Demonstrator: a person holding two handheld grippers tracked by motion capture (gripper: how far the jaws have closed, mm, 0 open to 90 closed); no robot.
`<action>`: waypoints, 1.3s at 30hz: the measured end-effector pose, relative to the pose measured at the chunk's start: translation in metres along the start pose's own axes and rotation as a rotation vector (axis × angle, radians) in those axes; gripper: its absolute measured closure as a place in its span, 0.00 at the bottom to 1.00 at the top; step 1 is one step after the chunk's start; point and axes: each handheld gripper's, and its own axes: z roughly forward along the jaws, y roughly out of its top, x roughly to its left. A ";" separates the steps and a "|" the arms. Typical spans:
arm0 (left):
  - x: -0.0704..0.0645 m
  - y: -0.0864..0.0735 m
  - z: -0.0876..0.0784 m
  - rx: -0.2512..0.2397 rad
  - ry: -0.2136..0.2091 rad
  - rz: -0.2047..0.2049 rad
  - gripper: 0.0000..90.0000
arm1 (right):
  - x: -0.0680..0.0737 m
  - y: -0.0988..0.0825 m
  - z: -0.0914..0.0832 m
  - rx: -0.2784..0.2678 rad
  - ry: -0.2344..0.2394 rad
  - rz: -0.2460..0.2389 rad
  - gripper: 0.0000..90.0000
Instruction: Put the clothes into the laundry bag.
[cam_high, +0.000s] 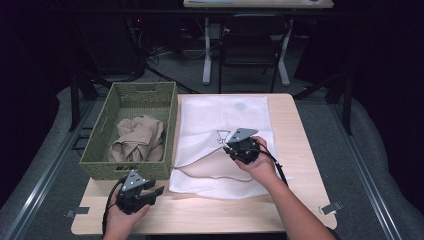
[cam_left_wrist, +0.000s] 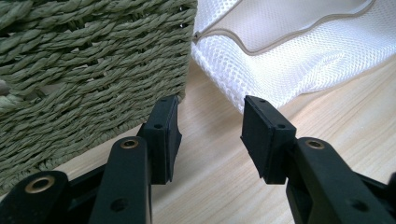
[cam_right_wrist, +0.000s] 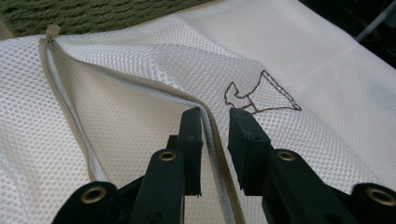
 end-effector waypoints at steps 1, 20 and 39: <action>0.000 0.000 0.000 0.000 0.000 0.000 0.63 | 0.001 -0.001 0.001 0.004 0.005 0.000 0.83; 0.001 0.000 -0.001 -0.005 -0.002 -0.005 0.63 | 0.008 -0.015 0.012 0.065 0.039 -0.010 0.80; 0.000 0.000 0.000 0.002 0.001 0.000 0.63 | 0.003 -0.004 -0.002 0.001 0.043 0.005 0.97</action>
